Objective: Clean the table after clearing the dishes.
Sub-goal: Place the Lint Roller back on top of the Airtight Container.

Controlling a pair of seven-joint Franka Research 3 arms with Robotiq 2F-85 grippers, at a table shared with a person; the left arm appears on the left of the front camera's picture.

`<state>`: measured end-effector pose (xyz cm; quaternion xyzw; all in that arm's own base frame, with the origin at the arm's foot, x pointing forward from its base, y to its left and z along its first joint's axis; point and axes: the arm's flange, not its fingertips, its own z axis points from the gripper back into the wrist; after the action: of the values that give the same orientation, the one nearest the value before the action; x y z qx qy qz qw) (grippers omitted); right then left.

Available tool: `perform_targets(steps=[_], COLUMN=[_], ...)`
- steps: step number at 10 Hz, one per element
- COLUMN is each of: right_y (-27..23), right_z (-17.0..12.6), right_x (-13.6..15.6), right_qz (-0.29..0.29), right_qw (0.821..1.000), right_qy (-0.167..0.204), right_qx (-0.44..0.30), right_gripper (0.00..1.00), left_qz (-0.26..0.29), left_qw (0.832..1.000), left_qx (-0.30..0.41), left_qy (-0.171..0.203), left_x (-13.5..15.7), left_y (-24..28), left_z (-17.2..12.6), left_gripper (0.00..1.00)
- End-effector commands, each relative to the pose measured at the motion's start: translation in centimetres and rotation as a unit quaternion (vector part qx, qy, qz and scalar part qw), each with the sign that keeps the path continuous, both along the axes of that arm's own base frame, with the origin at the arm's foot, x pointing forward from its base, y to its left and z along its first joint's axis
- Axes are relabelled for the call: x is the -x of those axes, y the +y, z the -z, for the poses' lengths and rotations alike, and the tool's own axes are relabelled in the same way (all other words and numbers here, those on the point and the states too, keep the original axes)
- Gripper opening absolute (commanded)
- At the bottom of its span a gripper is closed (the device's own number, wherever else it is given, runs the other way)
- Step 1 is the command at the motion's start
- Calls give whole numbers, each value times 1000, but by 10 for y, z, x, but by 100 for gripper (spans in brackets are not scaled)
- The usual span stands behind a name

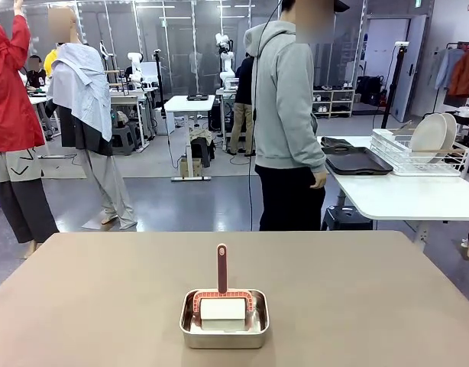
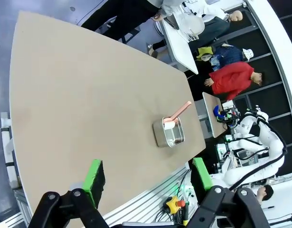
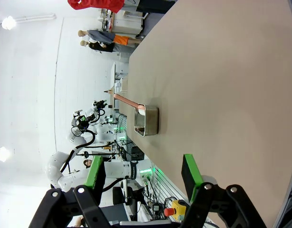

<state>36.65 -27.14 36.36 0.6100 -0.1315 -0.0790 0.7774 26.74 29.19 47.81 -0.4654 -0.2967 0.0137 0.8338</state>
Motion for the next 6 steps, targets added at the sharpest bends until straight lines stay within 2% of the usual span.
perform_targets(steps=[1,6], right_y=[3,3], right_z=[-3,-3], right_x=[3,3], right_qz=[-3,-3], right_qw=[1000,1000], right_qy=[3,3], right_qx=[0,0], right_gripper=[81,81], left_qz=[4,4], left_qw=[1000,1000], left_qx=[2,2], left_qy=[-4,-4], left_x=[4,4], left_y=[-3,-3], left_z=[-2,-2], left_gripper=[93,93])
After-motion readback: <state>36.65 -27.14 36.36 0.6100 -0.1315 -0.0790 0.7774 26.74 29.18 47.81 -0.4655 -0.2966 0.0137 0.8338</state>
